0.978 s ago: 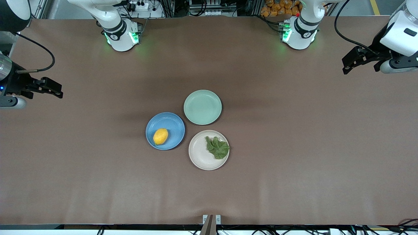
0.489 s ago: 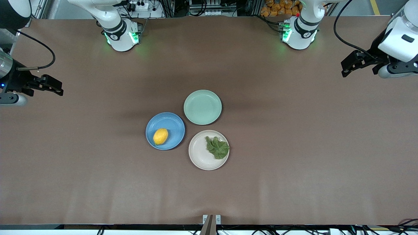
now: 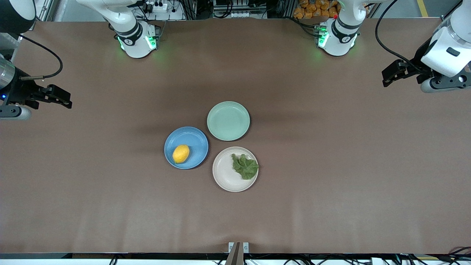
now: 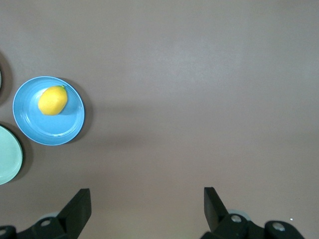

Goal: Place lemon and lettuce in plates

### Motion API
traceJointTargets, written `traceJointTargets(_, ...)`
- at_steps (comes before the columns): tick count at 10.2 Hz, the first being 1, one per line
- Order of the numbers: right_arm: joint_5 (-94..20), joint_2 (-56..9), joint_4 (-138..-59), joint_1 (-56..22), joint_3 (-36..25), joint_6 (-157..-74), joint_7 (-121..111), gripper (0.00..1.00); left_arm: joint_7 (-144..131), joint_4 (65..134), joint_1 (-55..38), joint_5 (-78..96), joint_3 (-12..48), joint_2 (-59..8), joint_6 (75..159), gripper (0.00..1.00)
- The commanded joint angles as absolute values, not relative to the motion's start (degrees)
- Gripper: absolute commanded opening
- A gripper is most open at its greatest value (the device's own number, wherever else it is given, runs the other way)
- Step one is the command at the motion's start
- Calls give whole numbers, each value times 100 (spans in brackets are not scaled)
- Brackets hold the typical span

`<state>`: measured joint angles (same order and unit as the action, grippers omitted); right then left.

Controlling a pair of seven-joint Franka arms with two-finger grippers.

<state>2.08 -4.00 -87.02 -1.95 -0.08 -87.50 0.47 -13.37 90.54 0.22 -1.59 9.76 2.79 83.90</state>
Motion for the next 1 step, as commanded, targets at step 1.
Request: traceJointTargets(1,97,-211,-8921,-167,-18,-8833,-18,100,-1231,8982,70,-62,993,281,8271,100)
